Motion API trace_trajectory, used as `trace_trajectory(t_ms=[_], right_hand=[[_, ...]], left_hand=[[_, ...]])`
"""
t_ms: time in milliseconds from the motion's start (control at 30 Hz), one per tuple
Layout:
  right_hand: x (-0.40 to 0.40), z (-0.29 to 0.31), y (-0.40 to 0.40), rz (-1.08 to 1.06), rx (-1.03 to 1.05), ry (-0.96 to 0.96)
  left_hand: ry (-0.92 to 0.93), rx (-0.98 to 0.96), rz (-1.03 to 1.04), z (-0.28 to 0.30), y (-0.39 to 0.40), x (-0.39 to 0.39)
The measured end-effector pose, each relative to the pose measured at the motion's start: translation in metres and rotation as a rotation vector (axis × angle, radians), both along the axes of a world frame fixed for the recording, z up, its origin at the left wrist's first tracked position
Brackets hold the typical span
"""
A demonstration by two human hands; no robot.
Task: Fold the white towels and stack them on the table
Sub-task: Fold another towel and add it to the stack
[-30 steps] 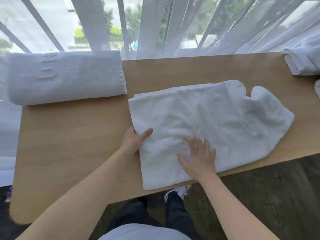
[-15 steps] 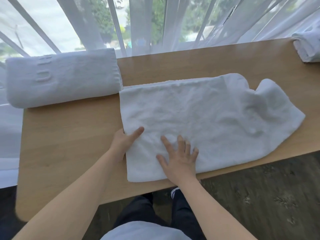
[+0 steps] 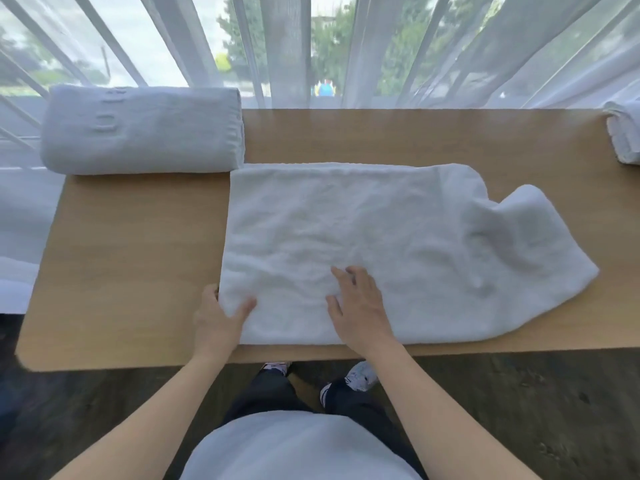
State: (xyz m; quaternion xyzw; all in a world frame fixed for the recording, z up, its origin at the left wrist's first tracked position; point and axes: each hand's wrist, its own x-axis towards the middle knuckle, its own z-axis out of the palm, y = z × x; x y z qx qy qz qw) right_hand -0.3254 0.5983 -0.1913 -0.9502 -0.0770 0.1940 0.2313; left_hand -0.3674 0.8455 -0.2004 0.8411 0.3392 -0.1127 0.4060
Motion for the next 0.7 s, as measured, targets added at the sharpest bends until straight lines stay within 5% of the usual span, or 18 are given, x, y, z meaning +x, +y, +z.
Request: trace_trajectory(t_ms=[200, 333, 567, 700], right_hand=[[0.003, 0.013, -0.064, -0.046, 0.018, -0.02], [0.01, 0.018, -0.103, -0.145, 0.081, -0.041], [0.03, 0.027, -0.171, -0.404, 0.086, -0.147], [0.043, 0.029, -0.213, -0.697, 0.108, -0.15]], left_hand=[[-0.191, 0.437, -0.492, 0.0, -0.076, -0.001], [-0.193, 0.324, -0.836, -0.019, -0.147, 0.025], [-0.272, 0.321, -1.101, -0.036, -0.231, 0.112], [-0.321, 0.15, -1.164, -0.029, -0.283, 0.166]])
